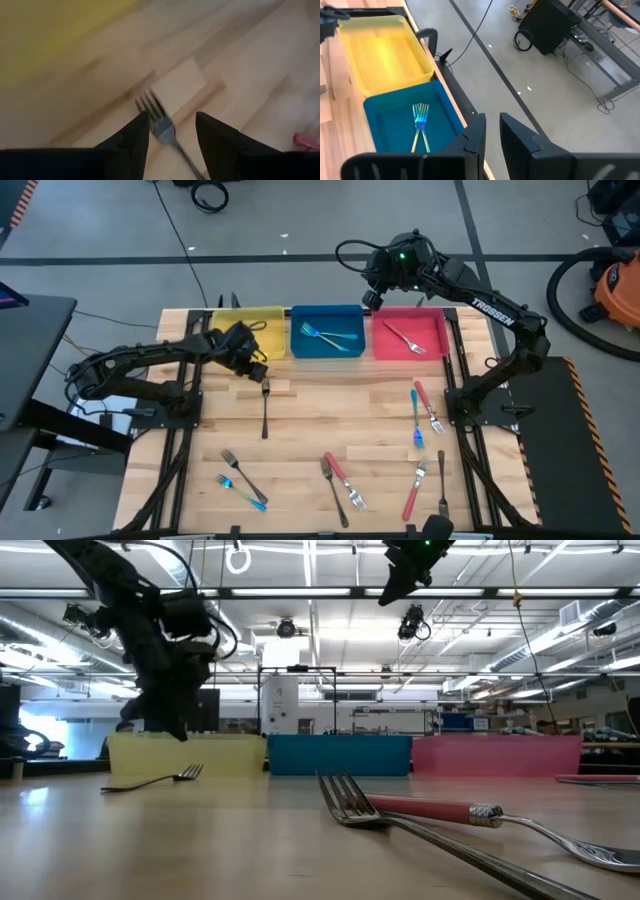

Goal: Sort silverware by color (type)
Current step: Put the top black fork into the yellow bin

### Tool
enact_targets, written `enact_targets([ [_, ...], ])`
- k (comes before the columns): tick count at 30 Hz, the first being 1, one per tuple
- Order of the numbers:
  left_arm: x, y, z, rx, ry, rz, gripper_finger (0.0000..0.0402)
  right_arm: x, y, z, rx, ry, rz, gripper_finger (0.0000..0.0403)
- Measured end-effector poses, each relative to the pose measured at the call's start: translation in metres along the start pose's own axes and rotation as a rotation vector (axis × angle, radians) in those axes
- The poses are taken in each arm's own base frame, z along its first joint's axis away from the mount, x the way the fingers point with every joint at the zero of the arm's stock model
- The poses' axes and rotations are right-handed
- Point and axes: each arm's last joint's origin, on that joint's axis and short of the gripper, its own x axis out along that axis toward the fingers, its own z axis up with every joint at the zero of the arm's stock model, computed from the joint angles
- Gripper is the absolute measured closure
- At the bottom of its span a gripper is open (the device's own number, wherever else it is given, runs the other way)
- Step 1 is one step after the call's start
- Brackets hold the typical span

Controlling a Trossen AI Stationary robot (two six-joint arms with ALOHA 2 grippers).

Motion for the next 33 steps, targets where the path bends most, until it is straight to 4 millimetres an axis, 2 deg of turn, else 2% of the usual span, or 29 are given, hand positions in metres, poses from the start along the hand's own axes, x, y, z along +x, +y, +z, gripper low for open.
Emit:
enact_targets([
  [8, 0.014, 0.008, -0.015, 0.004, -0.021, -0.021, 0.0239, -0.001, 0.004, 0.001, -0.003, -0.006, 0.017, 0.0339],
  [13, 0.021, 0.020, -0.022, -0.014, -0.042, 0.005, 0.0239, -0.002, 0.011, 0.003, -0.014, -0.014, 0.036, 0.0339],
  [23, 0.024, 0.025, -0.018, -0.021, -0.118, -0.027, 0.0239, -0.004, 0.022, 0.009, -0.032, -0.049, 0.061, 0.0339],
  [33, 0.026, 0.024, -0.018, -0.018, -0.121, -0.030, 0.0239, -0.004, 0.022, 0.009, -0.034, -0.055, 0.062, 0.0339],
])
